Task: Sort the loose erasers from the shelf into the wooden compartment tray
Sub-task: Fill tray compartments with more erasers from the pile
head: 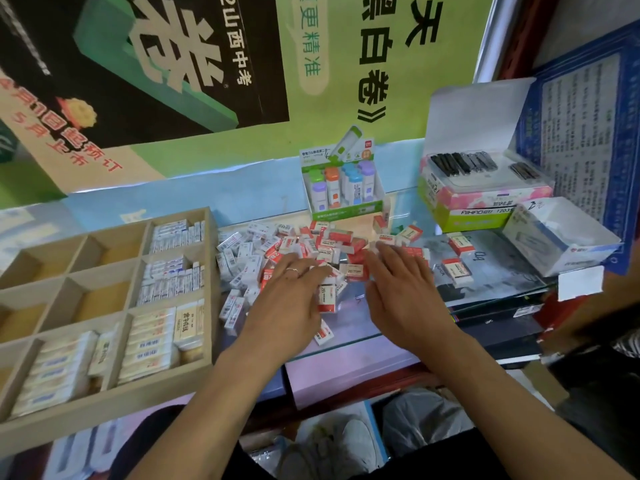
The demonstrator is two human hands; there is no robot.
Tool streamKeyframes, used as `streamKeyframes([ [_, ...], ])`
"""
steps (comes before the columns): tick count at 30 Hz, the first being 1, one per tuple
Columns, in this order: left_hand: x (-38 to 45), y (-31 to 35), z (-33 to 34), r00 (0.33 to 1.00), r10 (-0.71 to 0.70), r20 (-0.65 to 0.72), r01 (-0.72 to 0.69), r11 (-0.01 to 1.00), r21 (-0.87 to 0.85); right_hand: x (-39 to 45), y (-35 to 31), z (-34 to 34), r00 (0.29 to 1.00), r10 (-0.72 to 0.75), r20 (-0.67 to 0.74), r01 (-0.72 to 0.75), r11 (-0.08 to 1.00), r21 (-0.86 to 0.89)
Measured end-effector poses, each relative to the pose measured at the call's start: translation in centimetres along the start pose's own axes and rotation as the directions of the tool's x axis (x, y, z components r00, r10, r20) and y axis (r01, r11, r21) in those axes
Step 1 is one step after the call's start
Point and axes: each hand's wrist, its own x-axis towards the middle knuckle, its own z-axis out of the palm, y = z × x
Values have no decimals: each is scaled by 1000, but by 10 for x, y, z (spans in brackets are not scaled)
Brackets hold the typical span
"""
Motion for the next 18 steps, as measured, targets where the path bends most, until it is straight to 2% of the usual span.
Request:
streamKeyframes([
  [4,10,3,2,999,51,16,-51,999,-12,17,-9,-6,985,-165,40,162,984,70],
  [6,10,2,7,999,40,5,-40,998,-38,24,-9,-2,973,-223,60,220,974,52],
  [9,4,-4,9,989,-52,-137,73,986,149,28,-3,4,981,-187,47,187,982,-5],
  [10,4,-5,6,985,-111,-133,136,970,200,29,1,4,987,-154,38,154,988,-17],
  [12,12,-7,-4,977,-202,-66,211,952,223,29,6,5,995,-96,26,97,995,-39],
  [14,26,-12,-11,974,-225,11,218,954,205,27,10,5,998,-70,5,70,996,-63],
  [18,43,-2,-7,974,-165,154,123,960,252,26,8,-1,995,-38,-89,40,999,26],
])
